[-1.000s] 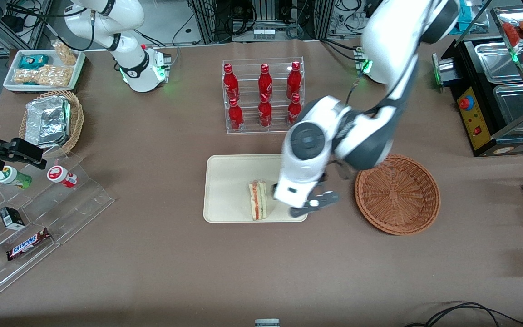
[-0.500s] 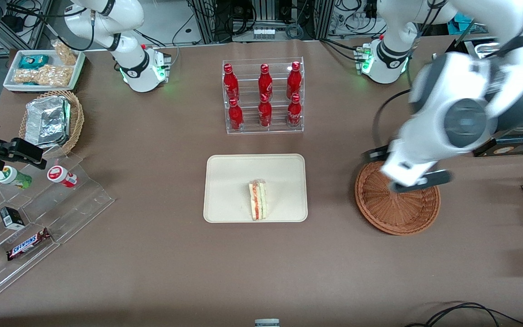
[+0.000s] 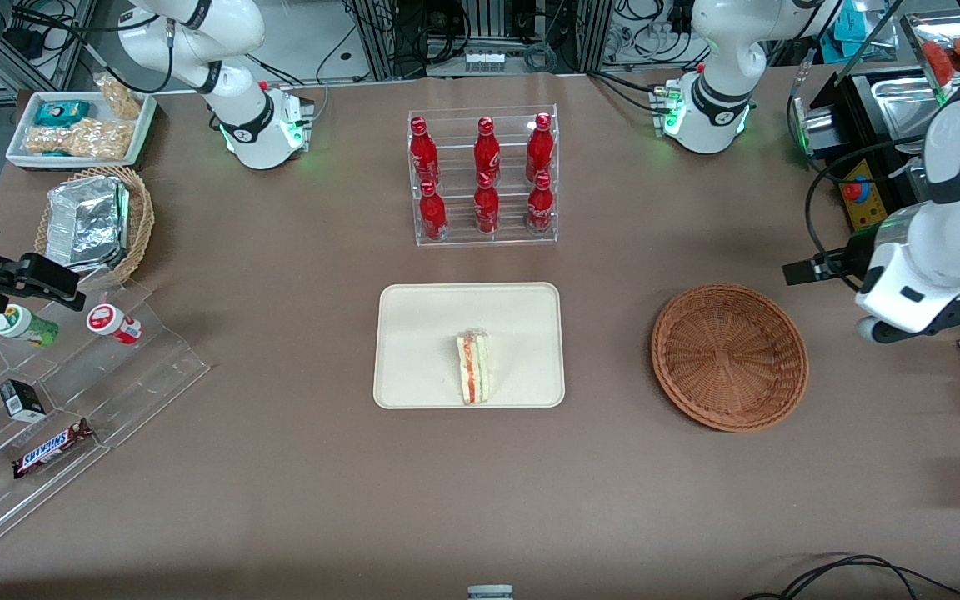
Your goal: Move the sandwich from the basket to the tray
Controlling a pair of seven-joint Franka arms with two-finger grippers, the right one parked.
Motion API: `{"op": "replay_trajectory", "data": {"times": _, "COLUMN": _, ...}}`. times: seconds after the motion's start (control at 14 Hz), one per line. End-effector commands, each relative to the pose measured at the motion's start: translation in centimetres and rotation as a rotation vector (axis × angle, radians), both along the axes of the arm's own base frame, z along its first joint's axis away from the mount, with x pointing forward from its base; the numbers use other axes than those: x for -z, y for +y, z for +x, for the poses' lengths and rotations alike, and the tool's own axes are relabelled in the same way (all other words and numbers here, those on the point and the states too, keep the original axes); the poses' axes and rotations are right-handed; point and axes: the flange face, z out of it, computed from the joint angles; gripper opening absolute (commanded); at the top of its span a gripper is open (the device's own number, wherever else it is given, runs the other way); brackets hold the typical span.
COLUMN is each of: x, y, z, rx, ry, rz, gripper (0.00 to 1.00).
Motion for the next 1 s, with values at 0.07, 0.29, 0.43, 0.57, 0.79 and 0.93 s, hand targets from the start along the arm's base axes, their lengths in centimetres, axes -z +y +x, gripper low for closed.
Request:
{"op": "replay_trajectory", "data": {"times": 0.07, "x": -3.5, "y": 0.6, "z": -2.6, "rx": 0.032, "ry": -0.010, "rz": 0.020, "gripper": 1.00}}
{"op": "replay_trajectory", "data": {"times": 0.29, "x": -6.5, "y": 1.5, "z": -4.7, "rx": 0.204, "ry": -0.030, "rz": -0.029, "gripper": 1.00}}
{"op": "replay_trajectory", "data": {"times": 0.43, "x": -8.4, "y": 1.4, "z": -5.6, "rx": 0.207, "ry": -0.073, "rz": -0.028, "gripper": 1.00}}
{"op": "replay_trajectory", "data": {"times": 0.57, "x": -9.1, "y": 0.8, "z": -5.8, "rx": 0.215, "ry": -0.087, "rz": -0.025, "gripper": 1.00}}
{"op": "replay_trajectory", "data": {"times": 0.79, "x": -10.4, "y": 0.9, "z": -6.1, "rx": 0.214, "ry": -0.114, "rz": -0.032, "gripper": 1.00}}
{"op": "replay_trajectory", "data": {"times": 0.93, "x": -10.4, "y": 0.6, "z": -6.0, "rx": 0.206, "ry": -0.122, "rz": -0.029, "gripper": 1.00}}
